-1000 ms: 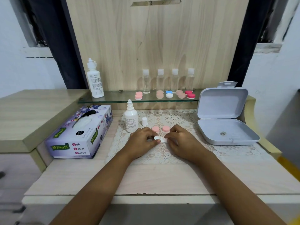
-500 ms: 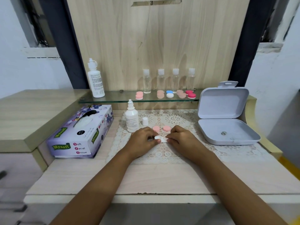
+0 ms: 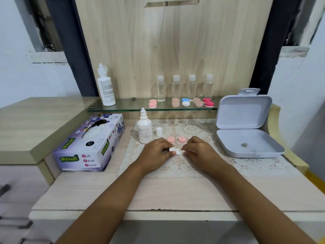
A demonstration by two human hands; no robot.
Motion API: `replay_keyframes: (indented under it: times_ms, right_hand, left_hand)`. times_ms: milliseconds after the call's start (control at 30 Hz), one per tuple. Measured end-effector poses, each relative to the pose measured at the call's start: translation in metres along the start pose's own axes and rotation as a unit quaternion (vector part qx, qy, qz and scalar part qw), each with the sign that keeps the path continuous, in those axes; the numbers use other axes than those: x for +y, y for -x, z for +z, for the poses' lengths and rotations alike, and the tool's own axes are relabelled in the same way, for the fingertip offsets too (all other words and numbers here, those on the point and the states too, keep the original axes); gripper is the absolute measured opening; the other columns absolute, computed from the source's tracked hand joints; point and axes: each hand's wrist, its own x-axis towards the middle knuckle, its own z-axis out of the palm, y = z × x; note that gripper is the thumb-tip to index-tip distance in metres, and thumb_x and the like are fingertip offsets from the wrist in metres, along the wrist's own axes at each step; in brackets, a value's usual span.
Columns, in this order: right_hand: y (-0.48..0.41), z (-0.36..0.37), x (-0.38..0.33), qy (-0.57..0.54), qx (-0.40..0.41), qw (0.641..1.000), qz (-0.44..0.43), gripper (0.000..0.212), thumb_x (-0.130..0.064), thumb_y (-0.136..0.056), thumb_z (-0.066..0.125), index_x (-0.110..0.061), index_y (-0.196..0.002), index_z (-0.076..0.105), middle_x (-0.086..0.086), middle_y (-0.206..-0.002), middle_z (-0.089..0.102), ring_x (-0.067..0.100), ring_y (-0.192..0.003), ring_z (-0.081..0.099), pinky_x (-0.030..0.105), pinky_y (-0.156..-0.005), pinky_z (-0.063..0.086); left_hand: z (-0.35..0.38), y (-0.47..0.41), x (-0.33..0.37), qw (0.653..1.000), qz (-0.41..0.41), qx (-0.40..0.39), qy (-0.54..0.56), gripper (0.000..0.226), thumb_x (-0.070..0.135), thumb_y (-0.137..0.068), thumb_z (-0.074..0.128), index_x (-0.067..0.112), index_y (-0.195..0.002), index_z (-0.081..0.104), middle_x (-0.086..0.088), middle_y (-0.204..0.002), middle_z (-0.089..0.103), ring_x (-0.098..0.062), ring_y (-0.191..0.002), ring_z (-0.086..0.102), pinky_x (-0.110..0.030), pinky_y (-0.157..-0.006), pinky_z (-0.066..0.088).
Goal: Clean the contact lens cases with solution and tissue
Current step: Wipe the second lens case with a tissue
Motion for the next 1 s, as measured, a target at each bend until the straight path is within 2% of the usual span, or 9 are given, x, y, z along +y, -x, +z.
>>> replay_keyframes:
  times_ms: [133,267,433,633,700,800,900,1000]
  right_hand:
    - [0.000,0.000,-0.001,0.029,-0.002,1.000,-0.011,0.021,-0.011,-0.088,0.058,-0.006,-0.105,0.070,0.011,-0.099,0.056,0.025,-0.091,0.055,0.020,-0.074,0.033]
    - [0.000,0.001,-0.005,0.070,-0.023,0.997,-0.009,0.024,-0.016,-0.093,0.051,-0.004,-0.104,0.068,0.011,-0.104,0.053,0.027,-0.096,0.053,0.030,-0.081,0.041]
    - [0.002,0.002,-0.009,0.083,-0.015,0.996,-0.005,0.023,-0.017,-0.089,0.053,-0.003,-0.104,0.065,0.013,-0.106,0.055,0.031,-0.098,0.055,0.044,-0.084,0.047]
    - [0.006,0.003,-0.008,0.061,-0.006,0.998,0.017,0.038,-0.031,-0.080,0.039,-0.010,-0.100,0.064,0.008,-0.100,0.056,0.029,-0.095,0.052,0.040,-0.079,0.044]
    - [0.007,0.005,-0.004,0.017,0.008,0.999,0.032,0.028,-0.028,-0.084,0.046,-0.012,-0.099,0.065,0.005,-0.097,0.056,0.026,-0.093,0.052,0.039,-0.079,0.043]
    - [0.006,0.002,-0.003,-0.073,0.022,0.995,0.064,0.011,-0.021,-0.091,0.053,-0.018,-0.095,0.063,-0.001,-0.093,0.057,0.016,-0.088,0.052,0.028,-0.076,0.040]
    - [0.007,-0.002,-0.006,-0.149,0.029,0.984,0.092,0.014,-0.024,-0.093,0.051,-0.031,-0.082,0.055,-0.009,-0.078,0.060,0.007,-0.076,0.053,0.016,-0.066,0.037]
    - [0.008,-0.005,-0.010,-0.208,0.045,0.972,0.096,0.015,-0.027,-0.092,0.054,-0.036,-0.080,0.055,-0.006,-0.076,0.065,0.010,-0.072,0.059,0.014,-0.065,0.040]
  left_hand:
    - [0.000,0.001,0.001,1.000,0.007,-0.001,-0.003,0.027,0.026,-0.085,0.066,0.013,-0.108,0.069,0.001,-0.107,0.063,-0.012,-0.099,0.058,-0.024,-0.088,0.043]
    - [0.000,0.001,0.001,1.000,0.012,0.001,-0.008,0.027,0.026,-0.085,0.065,0.012,-0.108,0.069,0.000,-0.107,0.063,-0.013,-0.098,0.058,-0.025,-0.088,0.043]
    - [0.001,0.001,0.000,1.000,0.018,0.004,-0.017,0.028,0.026,-0.086,0.065,0.012,-0.110,0.069,-0.001,-0.108,0.063,-0.013,-0.099,0.057,-0.022,-0.087,0.041]
    - [0.001,0.002,0.000,0.999,0.027,-0.012,-0.045,0.029,0.028,-0.089,0.060,0.013,-0.113,0.067,0.000,-0.112,0.061,-0.015,-0.106,0.054,-0.030,-0.093,0.041]
    - [0.002,0.001,0.000,0.998,0.018,-0.025,-0.061,0.030,0.031,-0.092,0.056,0.015,-0.115,0.065,0.001,-0.115,0.059,-0.015,-0.110,0.051,-0.036,-0.096,0.039]
    - [0.002,0.001,0.002,0.997,-0.002,-0.041,-0.072,0.030,0.033,-0.096,0.047,0.018,-0.116,0.062,0.002,-0.114,0.057,-0.016,-0.111,0.047,-0.039,-0.098,0.034]
    - [0.000,0.002,0.005,0.996,-0.023,-0.056,-0.070,0.033,0.035,-0.099,0.035,0.017,-0.113,0.060,0.002,-0.110,0.056,-0.016,-0.108,0.045,-0.036,-0.096,0.030]
    - [-0.001,0.003,0.009,0.996,-0.037,-0.060,-0.059,0.038,0.037,-0.100,0.027,0.013,-0.105,0.057,0.004,-0.097,0.053,-0.017,-0.102,0.046,-0.037,-0.096,0.030]
